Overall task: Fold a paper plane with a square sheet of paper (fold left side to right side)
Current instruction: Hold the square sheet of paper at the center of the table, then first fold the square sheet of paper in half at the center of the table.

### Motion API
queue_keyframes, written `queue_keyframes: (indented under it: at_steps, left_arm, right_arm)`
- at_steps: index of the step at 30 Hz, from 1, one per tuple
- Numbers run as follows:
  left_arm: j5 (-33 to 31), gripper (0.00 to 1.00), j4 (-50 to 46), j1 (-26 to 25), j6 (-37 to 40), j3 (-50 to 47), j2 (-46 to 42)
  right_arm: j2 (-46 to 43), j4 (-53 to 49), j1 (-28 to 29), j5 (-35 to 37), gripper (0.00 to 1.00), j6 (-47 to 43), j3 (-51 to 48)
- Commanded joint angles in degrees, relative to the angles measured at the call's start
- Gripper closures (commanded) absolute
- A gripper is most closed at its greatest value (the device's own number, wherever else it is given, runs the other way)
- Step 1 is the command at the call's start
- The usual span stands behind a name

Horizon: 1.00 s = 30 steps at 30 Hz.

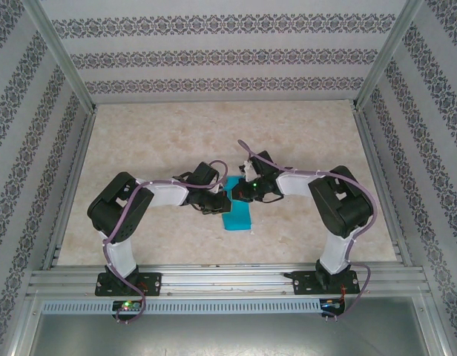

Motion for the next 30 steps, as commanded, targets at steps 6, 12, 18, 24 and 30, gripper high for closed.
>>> queue_keyframes:
  at_steps: [6, 12, 18, 24, 30]
  left_arm:
    - [-1.2, 0.90, -2.5, -1.3, -0.2, -3.4, 1.0]
    - [-0.5, 0.90, -1.8, -2.2, -1.5, -7.0, -1.0]
    - [-0.7, 0.90, -2.2, -3.6, -2.7, -11.2, -4.2]
    - [-1.2, 0.90, -2.6, -4.8, -4.4, -14.7, -7.7]
    - [-1.3, 0.90, -1.1, -5.8, -6.7, -17.3, -10.5]
  right_arm:
    - [3.5, -4.9, 0.4, 5.1, 1.00, 0.0, 1.3]
    - [4.7, -7.4, -0.8, 7.3, 1.00, 0.0, 1.1]
    - [5.0, -8.4, -1.5, 8.2, 1.00, -0.3, 0.9]
    - [5.2, -9.1, -1.6, 9.0, 1.00, -0.6, 0.7]
    - [5.3, -9.1, -1.5, 8.4, 1.00, -1.0, 0.6]
